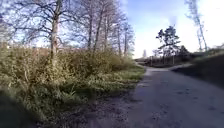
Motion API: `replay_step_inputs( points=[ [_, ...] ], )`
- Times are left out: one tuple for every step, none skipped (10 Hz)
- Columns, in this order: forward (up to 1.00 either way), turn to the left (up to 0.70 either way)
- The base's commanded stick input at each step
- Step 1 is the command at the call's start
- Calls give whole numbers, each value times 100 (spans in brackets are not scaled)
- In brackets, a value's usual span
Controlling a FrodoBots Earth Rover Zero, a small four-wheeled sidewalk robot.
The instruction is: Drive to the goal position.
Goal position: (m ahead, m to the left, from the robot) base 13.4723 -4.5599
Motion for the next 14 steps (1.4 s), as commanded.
replay_step_inputs(
  points=[
    [-94, 2],
    [-94, 18],
    [-94, 36],
    [-95, 37],
    [-95, 36],
    [-94, 33],
    [-94, 29],
    [-95, 21],
    [-94, 6],
    [-94, 1],
    [-56, -7],
    [6, -18],
    [79, -32],
    [100, -40]
  ],
)
